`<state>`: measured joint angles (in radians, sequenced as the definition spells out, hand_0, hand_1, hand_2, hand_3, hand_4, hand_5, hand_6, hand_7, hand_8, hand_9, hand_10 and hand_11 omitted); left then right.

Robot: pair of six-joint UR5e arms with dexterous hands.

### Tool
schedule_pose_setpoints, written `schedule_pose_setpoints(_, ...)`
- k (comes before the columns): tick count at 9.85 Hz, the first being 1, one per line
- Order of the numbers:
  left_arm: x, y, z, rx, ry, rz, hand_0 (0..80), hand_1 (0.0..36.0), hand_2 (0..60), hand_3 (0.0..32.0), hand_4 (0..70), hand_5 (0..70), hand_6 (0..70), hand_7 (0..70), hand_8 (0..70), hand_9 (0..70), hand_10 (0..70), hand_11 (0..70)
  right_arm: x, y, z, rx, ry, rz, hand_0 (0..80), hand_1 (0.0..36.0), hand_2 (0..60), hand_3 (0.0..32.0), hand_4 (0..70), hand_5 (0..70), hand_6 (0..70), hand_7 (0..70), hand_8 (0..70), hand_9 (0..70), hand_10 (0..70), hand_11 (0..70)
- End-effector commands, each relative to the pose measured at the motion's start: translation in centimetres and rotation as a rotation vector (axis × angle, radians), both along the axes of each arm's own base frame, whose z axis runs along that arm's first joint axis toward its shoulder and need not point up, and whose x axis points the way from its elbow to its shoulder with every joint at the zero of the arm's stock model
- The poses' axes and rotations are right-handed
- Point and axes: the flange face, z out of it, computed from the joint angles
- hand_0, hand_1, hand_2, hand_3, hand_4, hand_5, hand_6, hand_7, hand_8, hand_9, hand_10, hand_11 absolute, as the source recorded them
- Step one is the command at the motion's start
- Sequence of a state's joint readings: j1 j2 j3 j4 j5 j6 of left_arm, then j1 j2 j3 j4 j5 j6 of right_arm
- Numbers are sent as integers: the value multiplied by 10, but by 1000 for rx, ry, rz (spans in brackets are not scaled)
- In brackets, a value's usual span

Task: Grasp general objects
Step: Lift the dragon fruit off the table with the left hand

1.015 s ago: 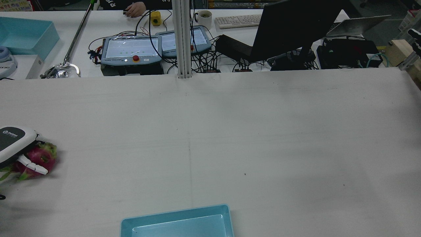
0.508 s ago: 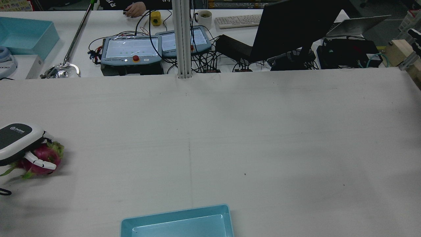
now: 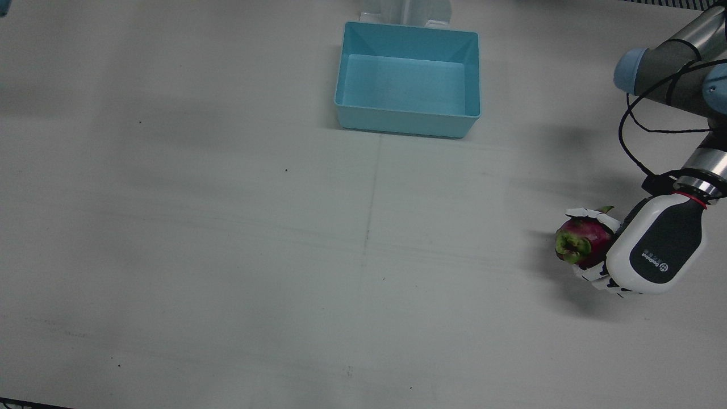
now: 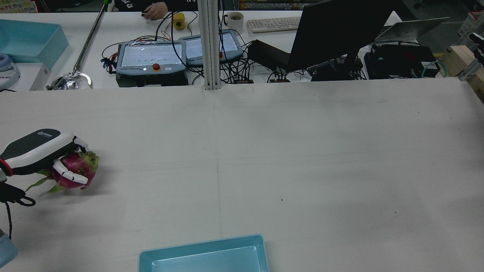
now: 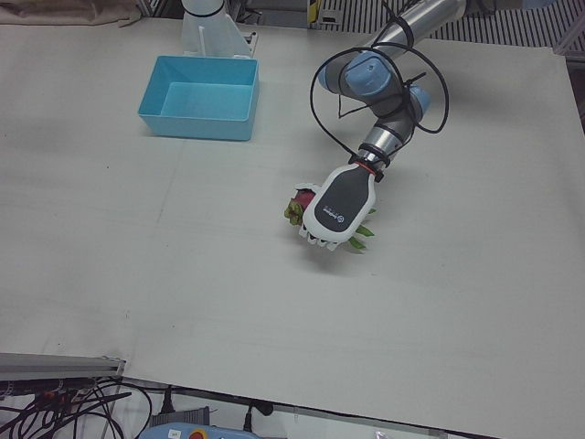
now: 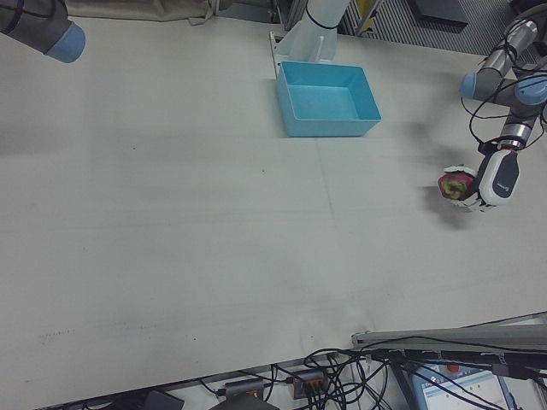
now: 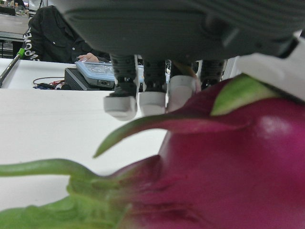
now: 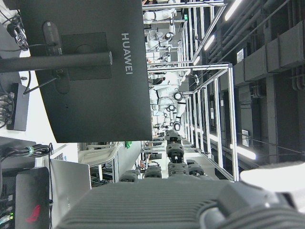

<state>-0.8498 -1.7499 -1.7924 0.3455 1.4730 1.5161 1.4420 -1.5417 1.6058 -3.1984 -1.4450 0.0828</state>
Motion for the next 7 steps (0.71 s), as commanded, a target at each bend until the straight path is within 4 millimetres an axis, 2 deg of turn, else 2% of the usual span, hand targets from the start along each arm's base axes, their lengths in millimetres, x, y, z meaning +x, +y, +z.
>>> schedule_pose_setpoints(1,-16,-35,-40,-44,186,11,455,0,202,0,700,700,700,700,700,700,700,700,0,0,1,-1,0,0,0,0,0,0,0,0,0,0,0,0,0,0)
schedule_pose_setpoints(3,-60,-70,-74,-25,254,58,456,0,232,0,700,700,700,700,700,700,700,700,0,0,1,-1,0,0,0,0,0,0,0,0,0,0,0,0,0,0)
schedule_pose_setpoints(4,-70,-79,-77,-46,316,77,458,0,264,0,700,700,700,700,700,700,700,700,0,0,1,-1,0,0,0,0,0,0,0,0,0,0,0,0,0,0)
schedule_pose_setpoints(6,-70,-93,-64,-63,467,154,458,0,263,0,700,700,700,700,700,700,700,700,0,0,1,-1,0,0,0,0,0,0,0,0,0,0,0,0,0,0)
schedule_pose_setpoints(7,-62,-100,-56,-73,552,200,461,0,260,0,700,700,700,700,700,700,700,700,0,0,1,-1,0,0,0,0,0,0,0,0,0,0,0,0,0,0)
